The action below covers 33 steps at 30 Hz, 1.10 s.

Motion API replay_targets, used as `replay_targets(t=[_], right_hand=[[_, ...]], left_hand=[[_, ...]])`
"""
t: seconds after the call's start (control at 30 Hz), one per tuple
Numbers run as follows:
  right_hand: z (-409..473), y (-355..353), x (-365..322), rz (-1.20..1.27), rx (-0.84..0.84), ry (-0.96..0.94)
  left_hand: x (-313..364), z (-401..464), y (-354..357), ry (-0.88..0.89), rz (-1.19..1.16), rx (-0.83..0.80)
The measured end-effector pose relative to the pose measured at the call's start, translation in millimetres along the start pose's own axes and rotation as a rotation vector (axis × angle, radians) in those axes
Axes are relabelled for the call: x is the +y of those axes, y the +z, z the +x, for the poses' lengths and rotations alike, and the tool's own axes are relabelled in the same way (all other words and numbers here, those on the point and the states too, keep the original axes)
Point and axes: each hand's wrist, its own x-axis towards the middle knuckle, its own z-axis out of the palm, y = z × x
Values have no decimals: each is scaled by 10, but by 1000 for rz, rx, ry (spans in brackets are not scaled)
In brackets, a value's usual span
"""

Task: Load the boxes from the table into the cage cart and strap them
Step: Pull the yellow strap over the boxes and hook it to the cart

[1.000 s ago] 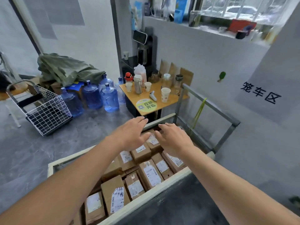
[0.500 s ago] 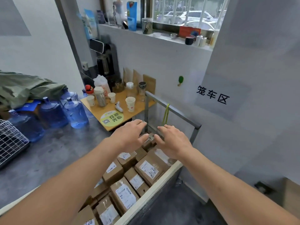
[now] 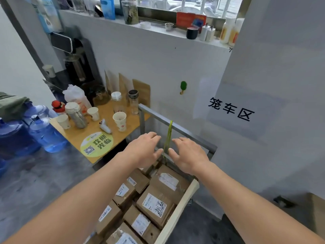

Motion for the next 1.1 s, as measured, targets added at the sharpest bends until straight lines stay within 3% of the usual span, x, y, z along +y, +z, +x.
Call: replay_targets(t=[0.67, 1.1], right_hand=[[2191, 224, 1077, 43, -170, -54], [2543, 406, 1369, 134, -240, -47]], left_hand=[[-40, 2151, 326, -138, 60, -128], [62, 2825, 497, -239, 180, -173]])
